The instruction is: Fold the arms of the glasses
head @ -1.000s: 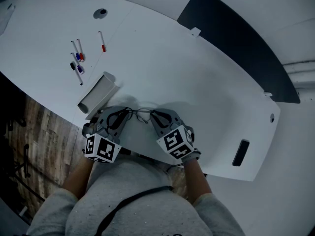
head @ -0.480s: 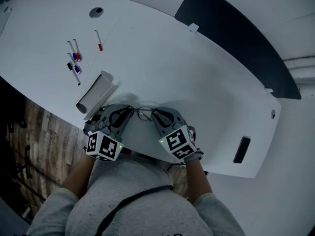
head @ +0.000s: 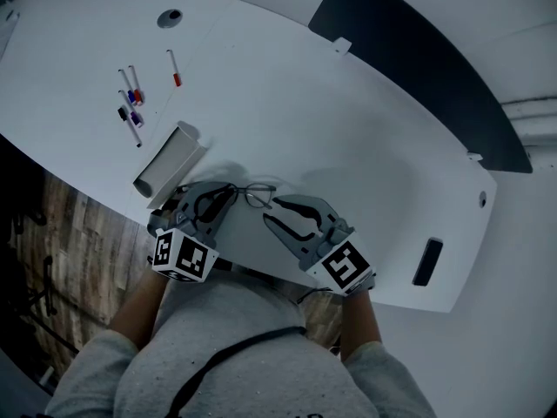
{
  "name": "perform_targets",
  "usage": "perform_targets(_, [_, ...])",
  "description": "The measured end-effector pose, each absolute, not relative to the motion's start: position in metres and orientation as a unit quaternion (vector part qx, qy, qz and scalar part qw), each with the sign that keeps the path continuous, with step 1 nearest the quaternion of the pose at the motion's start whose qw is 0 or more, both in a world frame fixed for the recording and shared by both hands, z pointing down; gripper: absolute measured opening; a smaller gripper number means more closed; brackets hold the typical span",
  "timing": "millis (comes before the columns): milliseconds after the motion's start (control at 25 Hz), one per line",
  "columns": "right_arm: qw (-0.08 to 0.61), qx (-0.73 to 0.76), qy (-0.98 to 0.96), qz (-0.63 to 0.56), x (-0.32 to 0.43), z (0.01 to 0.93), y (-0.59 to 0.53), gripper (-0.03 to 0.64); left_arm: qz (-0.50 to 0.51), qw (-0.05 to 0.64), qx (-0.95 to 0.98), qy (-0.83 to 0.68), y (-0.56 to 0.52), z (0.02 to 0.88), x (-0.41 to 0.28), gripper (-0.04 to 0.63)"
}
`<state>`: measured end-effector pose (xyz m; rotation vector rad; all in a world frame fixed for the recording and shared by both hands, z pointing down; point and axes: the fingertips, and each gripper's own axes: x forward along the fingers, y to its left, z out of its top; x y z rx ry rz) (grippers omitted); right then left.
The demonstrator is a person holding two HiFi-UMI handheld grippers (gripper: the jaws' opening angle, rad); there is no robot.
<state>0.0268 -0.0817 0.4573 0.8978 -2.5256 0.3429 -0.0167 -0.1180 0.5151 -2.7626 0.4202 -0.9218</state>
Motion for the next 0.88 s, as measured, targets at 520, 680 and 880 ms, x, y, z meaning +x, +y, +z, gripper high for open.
perform_targets(520, [0.317,0.343,-0.881,0.073,0.019,0.484,-0.097,0.04,-0.289,0.093,-0.945,0.121,-0.111,0.514,-0.018,0.044])
perform_targets(680, [0.321,0.347,-0.877,0.083,0.019,0.49,-0.099,0.04,-0.278,0.089,-0.951,0.106,-0.107,0.513,-0.021,0.094])
perform_targets(880, [0.327,0.354,-0.871,0.095,0.02,0.497,-0.105,0.04,-0.269,0.083,-0.952,0.12,-0.113,0.511,-0.023,0.094])
